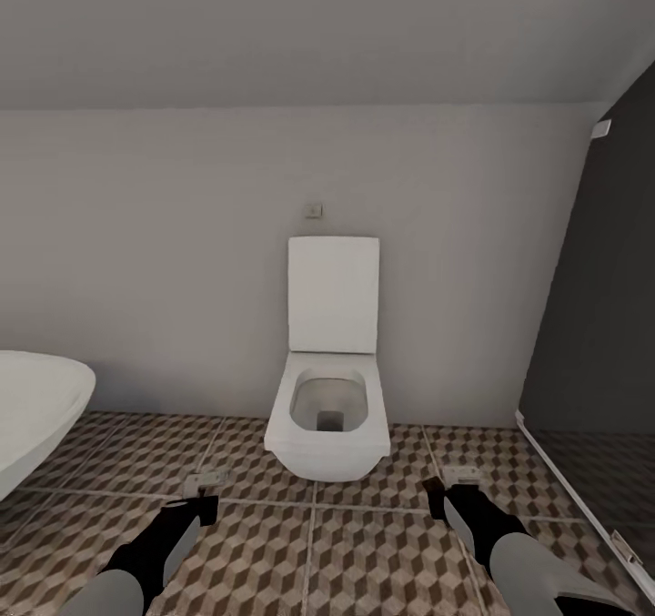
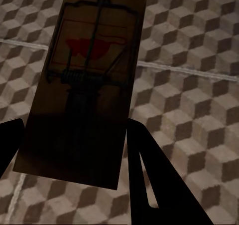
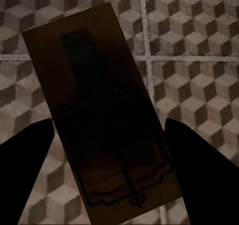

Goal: Take the four mousetraps from the cabinet in the bathroom and place them on the bathroom floor. Make sure all four end up on the same floor surface, and ensure that at least two of them are either under or directly next to the same bathroom sink.

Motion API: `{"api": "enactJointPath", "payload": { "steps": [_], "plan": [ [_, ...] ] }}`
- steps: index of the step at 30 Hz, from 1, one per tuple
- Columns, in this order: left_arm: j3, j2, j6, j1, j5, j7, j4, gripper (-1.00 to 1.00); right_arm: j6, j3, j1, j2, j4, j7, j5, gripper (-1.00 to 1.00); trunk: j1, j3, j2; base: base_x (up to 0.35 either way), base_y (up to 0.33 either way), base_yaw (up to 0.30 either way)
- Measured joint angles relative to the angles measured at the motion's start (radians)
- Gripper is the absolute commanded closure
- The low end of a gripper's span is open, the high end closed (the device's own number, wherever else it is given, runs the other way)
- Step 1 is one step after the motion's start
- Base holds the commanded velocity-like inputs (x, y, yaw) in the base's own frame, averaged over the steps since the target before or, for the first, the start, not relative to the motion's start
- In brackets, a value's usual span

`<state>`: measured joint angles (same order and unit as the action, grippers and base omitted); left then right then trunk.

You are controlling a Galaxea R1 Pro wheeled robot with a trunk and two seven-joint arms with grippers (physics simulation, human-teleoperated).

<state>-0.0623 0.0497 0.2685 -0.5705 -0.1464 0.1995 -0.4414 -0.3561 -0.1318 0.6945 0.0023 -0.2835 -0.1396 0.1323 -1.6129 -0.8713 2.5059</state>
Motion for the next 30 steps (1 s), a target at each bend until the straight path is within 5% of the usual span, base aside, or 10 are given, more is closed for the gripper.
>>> {"api": "enactJointPath", "payload": {
  "steps": [30],
  "plan": [
    [-0.001, -0.001, -0.015, 0.000, 0.000, 0.007, -0.027, 1.00, -0.003, 0.000, 0.000, -0.003, 0.000, 0.001, 0.000, 1.00, -0.001, -0.012, 0.001, 0.000, 0.000, 0.000]
  ]
}}
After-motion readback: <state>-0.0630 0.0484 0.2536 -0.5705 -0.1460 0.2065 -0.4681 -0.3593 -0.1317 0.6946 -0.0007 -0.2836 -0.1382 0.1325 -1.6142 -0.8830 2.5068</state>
